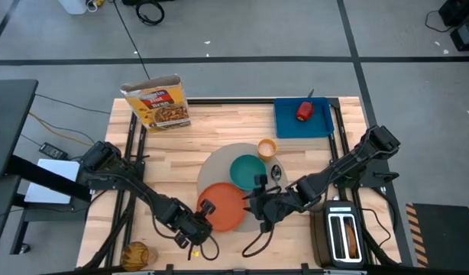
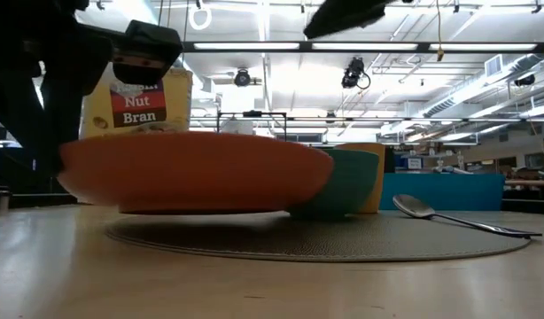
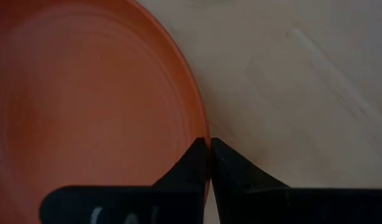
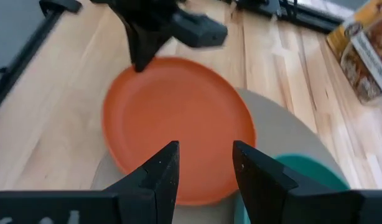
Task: Arrange a breakfast setting
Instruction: Put the plate on the mat to the bottom left of the bowl, then pour the cereal from the cereal box into a bowl
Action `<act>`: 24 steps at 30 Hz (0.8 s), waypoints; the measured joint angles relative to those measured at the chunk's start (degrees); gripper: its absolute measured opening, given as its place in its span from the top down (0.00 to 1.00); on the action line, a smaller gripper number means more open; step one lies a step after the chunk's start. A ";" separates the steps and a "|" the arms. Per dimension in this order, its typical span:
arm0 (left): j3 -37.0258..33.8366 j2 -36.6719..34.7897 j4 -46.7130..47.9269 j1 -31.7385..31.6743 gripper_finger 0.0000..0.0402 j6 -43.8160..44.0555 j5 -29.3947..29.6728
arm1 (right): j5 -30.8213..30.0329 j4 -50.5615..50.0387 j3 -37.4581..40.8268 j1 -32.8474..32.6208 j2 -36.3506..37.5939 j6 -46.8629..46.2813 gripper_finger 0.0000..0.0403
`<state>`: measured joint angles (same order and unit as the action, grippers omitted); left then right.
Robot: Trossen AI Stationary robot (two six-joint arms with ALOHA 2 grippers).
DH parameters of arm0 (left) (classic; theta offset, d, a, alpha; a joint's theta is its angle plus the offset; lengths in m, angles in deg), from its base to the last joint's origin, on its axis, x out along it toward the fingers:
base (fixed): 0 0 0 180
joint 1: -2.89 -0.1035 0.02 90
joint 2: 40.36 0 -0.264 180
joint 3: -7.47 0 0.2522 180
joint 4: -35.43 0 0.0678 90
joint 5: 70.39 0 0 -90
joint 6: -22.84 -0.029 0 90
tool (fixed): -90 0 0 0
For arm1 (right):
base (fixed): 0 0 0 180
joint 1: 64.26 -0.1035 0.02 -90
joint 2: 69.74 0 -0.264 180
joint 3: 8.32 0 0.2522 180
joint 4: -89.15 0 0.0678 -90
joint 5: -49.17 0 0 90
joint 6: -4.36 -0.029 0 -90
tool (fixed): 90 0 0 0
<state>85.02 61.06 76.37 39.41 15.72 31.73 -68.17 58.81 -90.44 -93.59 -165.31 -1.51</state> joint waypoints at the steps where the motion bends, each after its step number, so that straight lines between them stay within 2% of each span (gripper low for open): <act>1: 0.00 0.00 0.06 -0.01 0.95 0.38 -0.06 | -0.01 -0.76 0.00 0.06 0.00 -0.85 0.61; 6: 0.00 0.00 0.02 0.04 0.92 2.19 0.04 | 0.00 -3.31 0.00 0.21 0.00 -4.19 0.61; 12: 0.00 0.00 -0.40 0.10 0.79 3.39 0.05 | 0.17 -6.92 0.00 0.21 0.72 -5.12 0.61; 18: 0.00 -2.39 1.86 0.06 0.71 7.24 0.11 | 1.08 -22.85 -1.29 0.06 4.81 -17.16 0.61; 24: -0.02 -10.71 -0.25 -1.84 0.71 10.71 0.36 | 2.14 -32.58 1.72 0.58 5.38 -24.72 0.61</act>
<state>84.99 50.36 76.12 37.57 26.42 32.09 -66.03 26.22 -88.72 -93.01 -159.94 -26.23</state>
